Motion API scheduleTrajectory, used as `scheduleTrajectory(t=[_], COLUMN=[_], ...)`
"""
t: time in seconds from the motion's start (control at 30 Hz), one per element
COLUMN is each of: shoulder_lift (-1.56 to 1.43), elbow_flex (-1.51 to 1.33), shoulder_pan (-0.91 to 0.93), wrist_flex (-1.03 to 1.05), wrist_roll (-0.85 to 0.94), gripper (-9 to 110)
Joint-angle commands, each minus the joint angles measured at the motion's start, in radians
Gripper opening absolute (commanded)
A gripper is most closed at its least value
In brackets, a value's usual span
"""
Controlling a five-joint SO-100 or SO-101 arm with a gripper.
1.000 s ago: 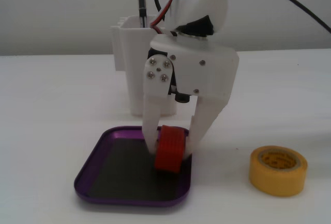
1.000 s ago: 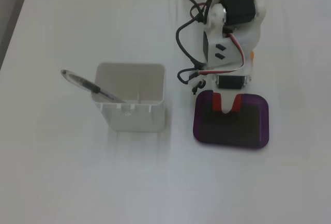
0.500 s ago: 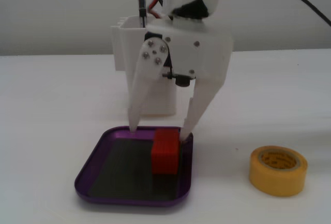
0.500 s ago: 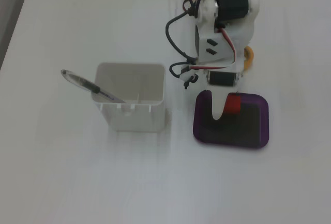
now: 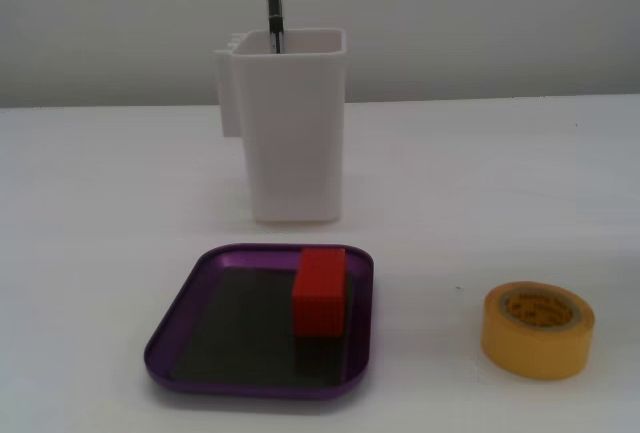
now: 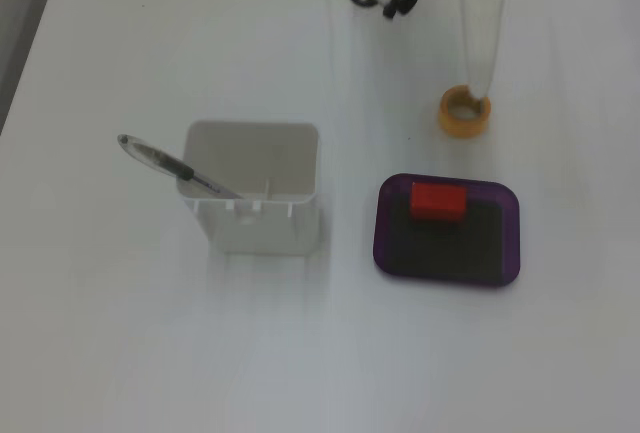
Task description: Pick up the red cube and place it in the box.
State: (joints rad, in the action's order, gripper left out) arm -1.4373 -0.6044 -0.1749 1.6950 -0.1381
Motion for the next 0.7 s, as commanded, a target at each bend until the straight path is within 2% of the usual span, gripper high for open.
scheduleTrajectory(t=[0.0, 0.27, 0.4, 0.67], shoulder_lift=[-0.232, -0.709, -0.954, -1.414], elbow_flex=[-0.107, -0.695, -1.065, -1.763], shoulder_pan=[0.000, 0.057, 0.086, 0.086], wrist_flex=[0.006, -0.048, -0.158, -0.451], wrist_roll=[-0.002, 0.002, 0.006, 0.140], gripper=[21, 21, 21, 21])
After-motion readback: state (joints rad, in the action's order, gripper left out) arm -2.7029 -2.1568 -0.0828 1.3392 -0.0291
